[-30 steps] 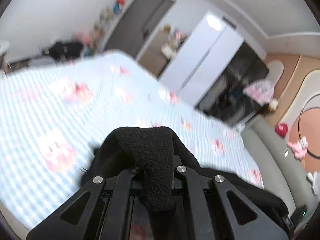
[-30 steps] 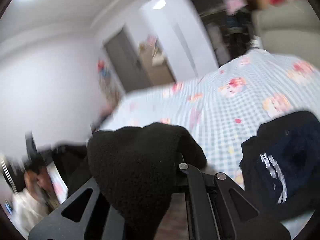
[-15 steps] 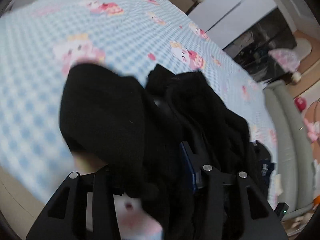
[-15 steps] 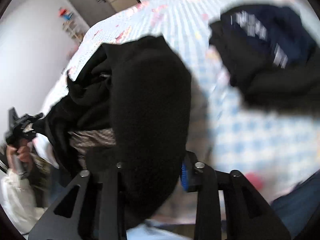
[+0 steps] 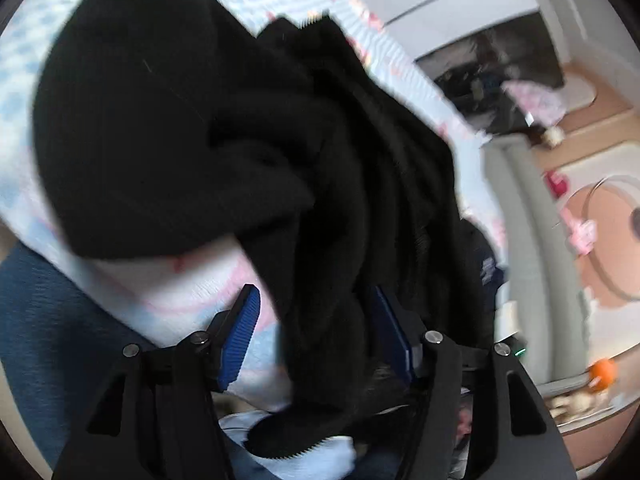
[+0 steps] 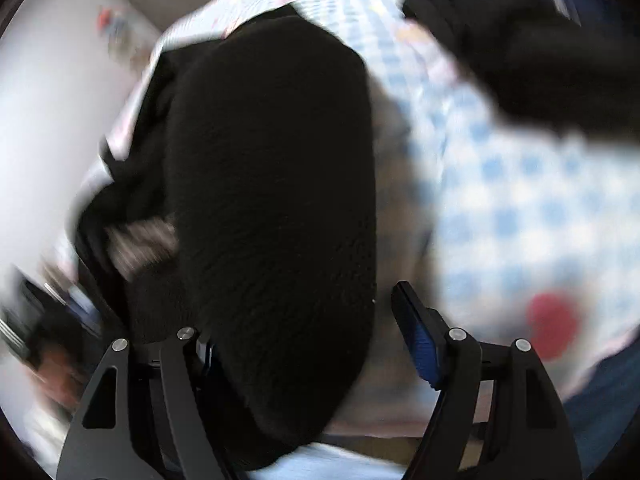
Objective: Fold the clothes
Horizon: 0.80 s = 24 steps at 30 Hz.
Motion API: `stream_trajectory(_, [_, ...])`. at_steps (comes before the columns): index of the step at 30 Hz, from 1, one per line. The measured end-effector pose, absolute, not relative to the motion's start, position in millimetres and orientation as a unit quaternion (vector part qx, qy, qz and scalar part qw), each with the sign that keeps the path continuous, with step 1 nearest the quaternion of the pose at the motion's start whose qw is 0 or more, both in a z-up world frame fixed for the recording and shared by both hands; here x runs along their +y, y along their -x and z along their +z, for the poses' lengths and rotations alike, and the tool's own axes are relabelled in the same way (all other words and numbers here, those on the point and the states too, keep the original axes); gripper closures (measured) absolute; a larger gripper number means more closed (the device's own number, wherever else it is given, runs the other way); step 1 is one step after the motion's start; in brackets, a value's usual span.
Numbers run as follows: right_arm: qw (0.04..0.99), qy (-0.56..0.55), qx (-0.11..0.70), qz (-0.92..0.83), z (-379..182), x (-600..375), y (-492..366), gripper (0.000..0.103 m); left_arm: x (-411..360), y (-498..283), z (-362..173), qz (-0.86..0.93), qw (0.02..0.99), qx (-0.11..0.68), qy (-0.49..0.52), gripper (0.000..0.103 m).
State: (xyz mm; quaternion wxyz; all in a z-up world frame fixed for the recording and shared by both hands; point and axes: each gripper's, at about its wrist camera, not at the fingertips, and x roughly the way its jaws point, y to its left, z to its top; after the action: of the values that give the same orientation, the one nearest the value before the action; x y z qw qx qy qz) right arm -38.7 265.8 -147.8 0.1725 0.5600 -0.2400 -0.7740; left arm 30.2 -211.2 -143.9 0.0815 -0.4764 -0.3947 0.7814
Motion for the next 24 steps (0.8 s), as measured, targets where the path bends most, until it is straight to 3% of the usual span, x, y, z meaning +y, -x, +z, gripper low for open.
stream_trajectory(2, [0.196,-0.570,-0.280,-0.747,-158.7,258.1,44.2,0.028,-196.3,-18.8,-160.7,0.766,0.101,-0.407,0.488,0.028])
stream_trajectory(3, [0.201,-0.572,-0.246,-0.756,-156.3,249.6,44.1,0.028,-188.6,-13.4,-165.7,0.767,0.105,-0.398,0.492,0.027])
stream_trajectory(6, [0.201,-0.566,-0.183,-0.778,-149.3,242.0,41.1,0.028,-169.5,-11.8,-165.2,0.786,0.099,-0.345,0.504,0.028])
stream_trajectory(7, [0.204,-0.564,-0.183,-0.779,-148.1,241.7,42.8,0.029,-166.8,-12.3,-164.4,0.789,0.098,-0.338,0.503,0.036])
stream_trajectory(8, [0.211,-0.562,-0.187,-0.778,-146.2,240.2,46.3,0.038,-165.0,-9.4,-162.7,0.790,0.094,-0.335,0.505,0.067])
stream_trajectory(9, [0.219,-0.559,-0.191,-0.776,-144.2,238.7,49.8,0.062,-163.4,-6.0,-161.0,0.791,0.090,-0.332,0.507,0.075])
stream_trajectory(10, [0.226,-0.557,-0.195,-0.775,-142.2,237.2,53.3,0.074,-162.4,0.8,-143.0,0.804,0.097,-0.325,0.488,0.081])
stream_trajectory(11, [0.239,-0.544,-0.194,-0.781,-131.2,234.8,56.6,0.094,-161.6,8.1,-123.2,0.818,0.105,-0.318,0.467,0.082])
stream_trajectory(15, [0.306,-0.401,-0.193,-0.842,-21.3,237.1,61.6,0.095,-163.4,30.6,-35.7,0.878,0.125,-0.292,0.359,0.083])
stream_trajectory(18, [0.334,-0.302,-0.215,-0.867,50.8,252.9,51.1,0.094,-175.1,34.5,4.4,0.891,0.120,-0.324,0.294,0.076])
stream_trajectory(19, [0.329,-0.307,-0.217,-0.866,50.5,252.9,50.8,0.094,-171.3,36.8,-1.5,0.886,0.129,-0.321,0.308,0.064])
stream_trajectory(20, [0.318,-0.324,-0.215,-0.865,42.0,250.6,51.9,0.089,-167.0,39.1,-8.4,0.881,0.138,-0.316,0.325,0.042])
stream_trajectory(21, [0.308,-0.341,-0.213,-0.862,33.5,248.3,53.0,0.080,-160.8,40.4,-25.1,0.872,0.148,-0.308,0.351,0.035])
stream_trajectory(23, [0.280,-0.402,-0.204,-0.848,-13.8,239.8,57.7,0.071,-140.4,53.5,-82.1,0.827,0.172,-0.315,0.433,0.034])
stream_trajectory(24, [0.262,-0.436,-0.202,-0.837,-41.0,236.6,59.9,0.071,-131.1,55.5,-109.4,0.811,0.155,-0.312,0.470,0.039])
